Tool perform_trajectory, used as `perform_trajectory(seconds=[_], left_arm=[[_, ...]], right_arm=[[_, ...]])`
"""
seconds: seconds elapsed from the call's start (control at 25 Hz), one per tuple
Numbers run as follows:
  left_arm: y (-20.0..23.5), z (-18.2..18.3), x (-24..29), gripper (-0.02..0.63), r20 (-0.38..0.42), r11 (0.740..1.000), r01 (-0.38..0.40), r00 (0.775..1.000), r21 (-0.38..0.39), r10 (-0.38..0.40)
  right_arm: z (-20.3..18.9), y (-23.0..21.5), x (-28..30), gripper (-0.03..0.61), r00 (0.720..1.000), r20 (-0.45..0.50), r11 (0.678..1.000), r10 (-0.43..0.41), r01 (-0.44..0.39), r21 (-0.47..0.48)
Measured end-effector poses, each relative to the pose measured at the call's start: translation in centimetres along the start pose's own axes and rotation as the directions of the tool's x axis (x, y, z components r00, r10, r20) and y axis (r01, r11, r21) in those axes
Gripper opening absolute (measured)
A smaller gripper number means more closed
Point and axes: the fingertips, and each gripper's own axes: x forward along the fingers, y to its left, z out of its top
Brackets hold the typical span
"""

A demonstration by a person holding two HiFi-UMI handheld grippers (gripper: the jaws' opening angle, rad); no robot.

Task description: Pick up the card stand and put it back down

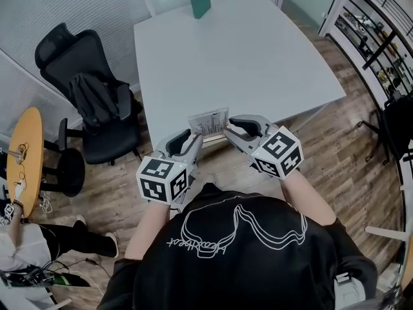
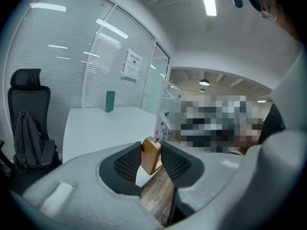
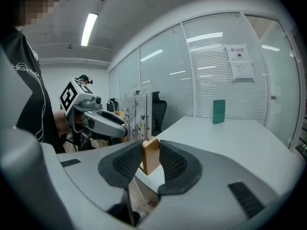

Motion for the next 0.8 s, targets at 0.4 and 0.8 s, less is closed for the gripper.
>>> perform_trajectory(seconds=[0.4,0.8], left_arm=[[3.6,0.4,3.7,0.133,-0.021,1.000,0.018,1.000,-0.002,-0.019],[8.8,-0.7,7.7,0.133,-0.072,0.999,0.026,0.997,-0.048,-0.030]], right_arm=[[-0.3,-3.5,3.4,0.112,0.999,-0.019,0.999,-0.039,0.039,-0.013],[-2.0,-7.1,8.9,0.109,0.998,-0.053,0.999,-0.032,0.034,0.039]])
